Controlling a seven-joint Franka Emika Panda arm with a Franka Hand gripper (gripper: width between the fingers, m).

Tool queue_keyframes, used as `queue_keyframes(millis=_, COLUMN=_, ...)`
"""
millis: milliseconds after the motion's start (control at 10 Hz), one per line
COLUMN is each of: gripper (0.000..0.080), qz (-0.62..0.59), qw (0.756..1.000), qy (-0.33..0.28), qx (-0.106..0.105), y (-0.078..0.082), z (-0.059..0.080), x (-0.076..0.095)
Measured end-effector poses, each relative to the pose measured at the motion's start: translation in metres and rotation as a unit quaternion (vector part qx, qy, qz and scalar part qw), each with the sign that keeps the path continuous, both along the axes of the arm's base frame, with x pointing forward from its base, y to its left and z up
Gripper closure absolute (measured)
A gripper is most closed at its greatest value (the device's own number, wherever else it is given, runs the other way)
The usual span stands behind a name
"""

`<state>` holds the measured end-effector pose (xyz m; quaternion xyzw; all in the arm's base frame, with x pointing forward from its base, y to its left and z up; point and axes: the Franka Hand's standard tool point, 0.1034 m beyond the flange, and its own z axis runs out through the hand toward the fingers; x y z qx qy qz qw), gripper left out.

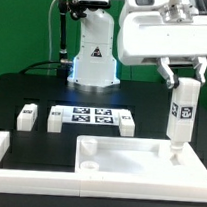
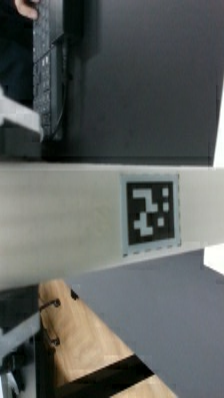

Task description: Assemble desk

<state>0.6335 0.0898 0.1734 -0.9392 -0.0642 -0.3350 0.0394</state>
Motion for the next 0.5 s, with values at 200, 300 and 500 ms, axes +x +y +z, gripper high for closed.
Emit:
queue_keyframes(millis=200, gripper=0.0509, qz=0.000, qw=1.000, qy=0.001, qx=0.000, y=0.0001, z=-0.0008, x=-0.0002)
queue_keyframes(millis=300, gripper=0.0509, qz=0.000, qw=1.000, qy=0.001, qx=0.000, y=0.0003, z=-0.0015, x=-0.0003)
queue_keyframes(millis=500, gripper=0.0509, qz=0.003, qw=1.000, qy=0.001, qx=0.002, y=0.0050, z=-0.0038, x=0.0044)
